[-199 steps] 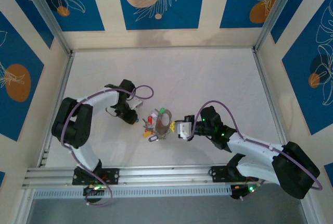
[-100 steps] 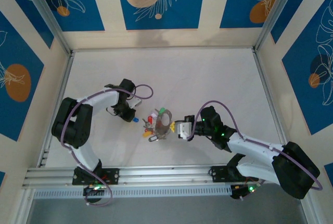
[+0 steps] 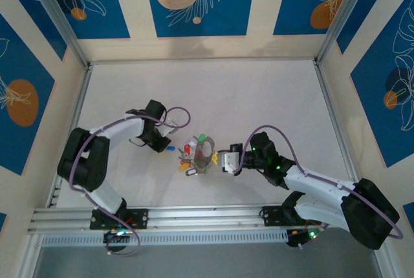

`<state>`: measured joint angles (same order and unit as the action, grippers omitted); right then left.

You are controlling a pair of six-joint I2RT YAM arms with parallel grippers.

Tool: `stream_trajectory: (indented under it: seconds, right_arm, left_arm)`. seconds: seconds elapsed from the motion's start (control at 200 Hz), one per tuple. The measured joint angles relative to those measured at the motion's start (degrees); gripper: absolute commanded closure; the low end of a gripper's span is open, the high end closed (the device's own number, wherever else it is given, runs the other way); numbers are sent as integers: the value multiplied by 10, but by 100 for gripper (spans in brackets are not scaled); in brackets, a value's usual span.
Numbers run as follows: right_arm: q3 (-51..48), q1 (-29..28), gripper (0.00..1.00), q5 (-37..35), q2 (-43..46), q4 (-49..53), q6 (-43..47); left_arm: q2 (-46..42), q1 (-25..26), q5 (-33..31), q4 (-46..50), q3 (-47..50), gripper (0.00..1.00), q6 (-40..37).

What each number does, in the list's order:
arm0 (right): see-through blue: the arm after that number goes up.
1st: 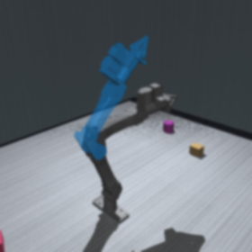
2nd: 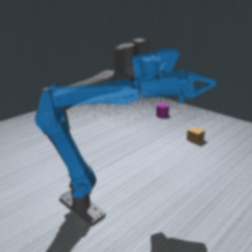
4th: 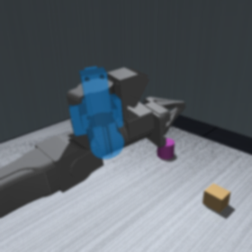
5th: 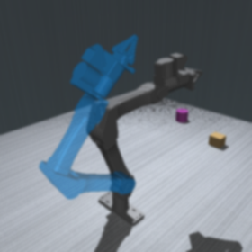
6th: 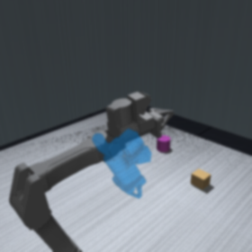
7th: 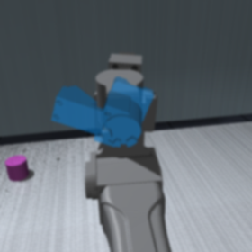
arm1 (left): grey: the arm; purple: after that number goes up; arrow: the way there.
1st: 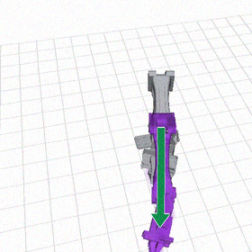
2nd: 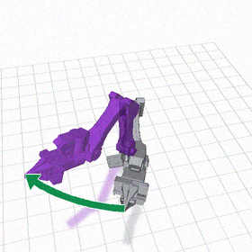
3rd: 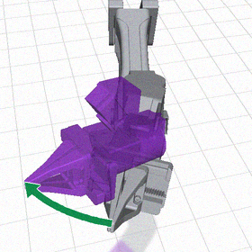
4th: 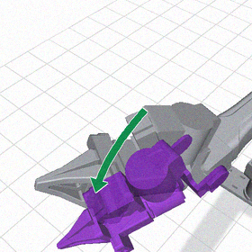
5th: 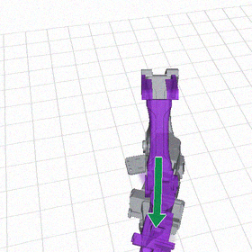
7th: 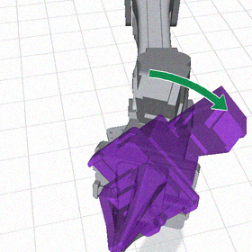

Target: Put the keys on the keyring

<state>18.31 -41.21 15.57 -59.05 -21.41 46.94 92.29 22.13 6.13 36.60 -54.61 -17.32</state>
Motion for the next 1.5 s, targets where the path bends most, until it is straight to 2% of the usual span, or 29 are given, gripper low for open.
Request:
stream_trajectory:
  seconds: [0.14, 0.285, 0.49, 0.87, 1.055, 1.22, 1.5]
  right_arm:
    - [0, 0, 100, 12, 0, 1, -9]
    - [2, 0, 100, 25, -1, 4, -17]
    - [16, 3, 100, 46, -8, 9, -26]
    - [59, 6, 100, 107, -44, 43, -44]
    - [70, 8, 100, 127, -63, 41, -55]
    - [77, 9, 100, 135, -73, 41, -63]
    - [80, 10, 100, 151, -80, 42, -69]
  left_arm:
    - [-107, 0, 34, -31, 38, 100, -38]
    - [-251, 3, 101, -89, 79, 100, -94]
    - [-362, 55, 152, -216, 162, 100, -169]
    - [-358, 132, 191, -304, 179, 100, -231]
    - [-311, 157, 233, -279, 155, 100, -258]
    - [-310, 184, 271, -273, 155, 100, -298]
    - [-296, 217, 279, -256, 146, 100, -348]
